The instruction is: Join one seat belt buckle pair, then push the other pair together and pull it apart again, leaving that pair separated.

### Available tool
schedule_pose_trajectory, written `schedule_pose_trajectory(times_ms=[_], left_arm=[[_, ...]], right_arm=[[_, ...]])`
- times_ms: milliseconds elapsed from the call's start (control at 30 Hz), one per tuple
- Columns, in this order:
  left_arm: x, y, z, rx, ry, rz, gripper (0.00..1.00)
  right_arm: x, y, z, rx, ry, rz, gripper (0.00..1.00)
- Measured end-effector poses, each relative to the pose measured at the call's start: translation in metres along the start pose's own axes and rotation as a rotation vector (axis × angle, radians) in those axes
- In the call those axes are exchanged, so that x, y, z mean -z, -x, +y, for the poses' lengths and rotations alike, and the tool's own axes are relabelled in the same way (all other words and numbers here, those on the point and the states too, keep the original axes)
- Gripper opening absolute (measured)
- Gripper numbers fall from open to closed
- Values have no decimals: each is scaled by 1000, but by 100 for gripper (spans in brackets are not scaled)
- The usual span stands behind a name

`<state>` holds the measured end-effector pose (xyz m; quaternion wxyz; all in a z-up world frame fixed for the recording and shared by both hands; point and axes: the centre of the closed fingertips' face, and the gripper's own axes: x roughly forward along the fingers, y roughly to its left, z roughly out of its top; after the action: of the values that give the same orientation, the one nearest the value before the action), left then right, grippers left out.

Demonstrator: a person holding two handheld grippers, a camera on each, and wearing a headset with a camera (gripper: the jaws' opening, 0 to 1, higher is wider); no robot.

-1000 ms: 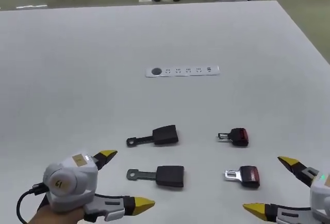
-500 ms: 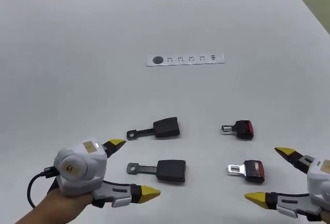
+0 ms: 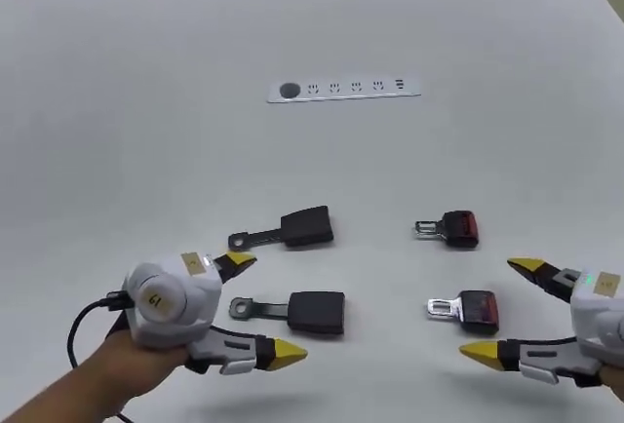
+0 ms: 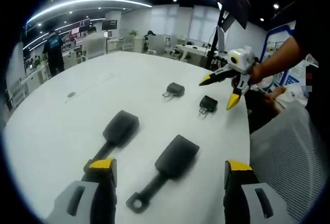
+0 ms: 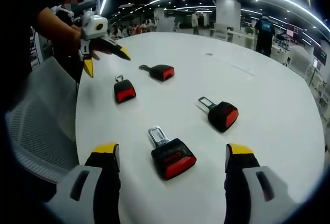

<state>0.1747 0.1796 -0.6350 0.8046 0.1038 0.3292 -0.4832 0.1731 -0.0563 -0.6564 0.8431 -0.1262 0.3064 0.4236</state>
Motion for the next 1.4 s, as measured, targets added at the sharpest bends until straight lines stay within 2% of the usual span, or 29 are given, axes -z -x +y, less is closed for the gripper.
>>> schedule_pose_trajectory(times_ms=[233, 367, 433, 500, 533, 633, 733, 800, 833, 867, 1067, 1133, 1167, 1200, 1300, 1400], left_arm=[[3, -16, 0, 43, -18, 31, 81], [13, -26, 1, 63, -35, 55, 79], [13, -29, -2, 79, -52, 65, 77], [17, -34, -3, 94, -84, 86, 76], [14, -34, -5, 99, -92, 98, 74], [16, -40, -6, 122, -130, 109, 71], [19, -45, -11, 149, -183, 147, 66], [20, -49, -12, 159, -178, 152, 63], [21, -50, -11, 160, -183, 153, 61], [21, -50, -11, 159, -191, 155, 59], [18, -55, -9, 162, -241, 137, 45], [18, -55, -10, 171, -239, 136, 41], [18, -56, -11, 177, -263, 130, 39], [19, -56, -8, 161, -270, 138, 37], [19, -57, -8, 160, -264, 141, 37], [19, -57, -7, 166, -280, 147, 36]], right_arm=[[8, -7, 2, -52, 9, 36, 79], [15, -9, 1, -83, 6, 55, 75], [17, -9, 1, -94, 9, 63, 73], [19, -10, 1, -108, 7, 70, 72], [21, -11, 1, -119, 3, 80, 71], [23, -12, 2, -135, 10, 94, 69], [25, -12, 1, -159, 17, 111, 66], [26, -13, 3, -178, 19, 120, 63], [21, -14, 1, -172, 48, 97, 62], [24, -12, 4, -188, 41, 112, 61], [29, -10, 8, -235, 129, 146, 51], [29, -10, 10, -251, 139, 157, 48], [28, -11, 11, -253, 145, 160, 47], [29, -11, 10, -250, 157, 170, 46], [30, -13, 7, -252, 183, 200, 36], [31, -10, 9, -267, 200, 217, 35]])
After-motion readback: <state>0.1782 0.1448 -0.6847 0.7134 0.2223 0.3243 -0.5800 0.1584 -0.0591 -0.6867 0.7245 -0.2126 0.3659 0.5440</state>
